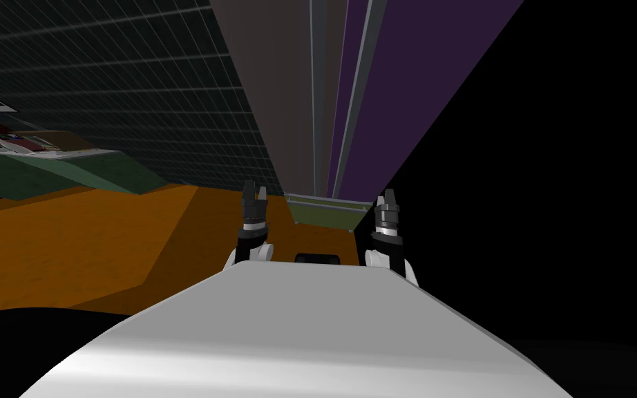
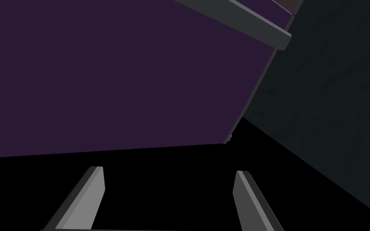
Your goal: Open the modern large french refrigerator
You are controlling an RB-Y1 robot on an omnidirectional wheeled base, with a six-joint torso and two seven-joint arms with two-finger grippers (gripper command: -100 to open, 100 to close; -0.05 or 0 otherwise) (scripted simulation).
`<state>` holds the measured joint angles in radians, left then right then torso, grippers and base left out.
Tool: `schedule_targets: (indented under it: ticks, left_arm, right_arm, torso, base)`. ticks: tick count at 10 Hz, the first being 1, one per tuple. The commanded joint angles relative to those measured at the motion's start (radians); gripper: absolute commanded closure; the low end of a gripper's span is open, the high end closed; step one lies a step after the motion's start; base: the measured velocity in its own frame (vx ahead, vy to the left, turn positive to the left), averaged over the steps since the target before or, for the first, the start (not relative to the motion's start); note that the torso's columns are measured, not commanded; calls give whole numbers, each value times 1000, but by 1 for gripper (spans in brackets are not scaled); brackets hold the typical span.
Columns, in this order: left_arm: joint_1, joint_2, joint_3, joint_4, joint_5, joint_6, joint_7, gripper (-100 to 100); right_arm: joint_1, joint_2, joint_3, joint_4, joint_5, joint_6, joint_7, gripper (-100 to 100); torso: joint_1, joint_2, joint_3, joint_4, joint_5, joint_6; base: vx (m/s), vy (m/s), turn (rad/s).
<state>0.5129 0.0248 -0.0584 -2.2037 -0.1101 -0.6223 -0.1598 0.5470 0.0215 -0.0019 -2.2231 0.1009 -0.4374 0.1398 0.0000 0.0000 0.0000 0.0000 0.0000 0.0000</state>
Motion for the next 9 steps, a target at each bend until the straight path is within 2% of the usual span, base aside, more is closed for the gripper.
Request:
schedule_targets:
  ticks: [1,9]
  left_arm:
    - [0,0,0,0,0,0,0,0]
    - [0,0,0,0,0,0,0,0]
  right_arm:
    - [0,0,0,0,0,0,0,0]
    - [0,0,0,0,0,0,0,0]
  torso:
    - [0,40,-82,41,0,0]
    - [0,618,-1234,617,0,0]
  base:
    - [0,0,0]
    - [0,0,0]
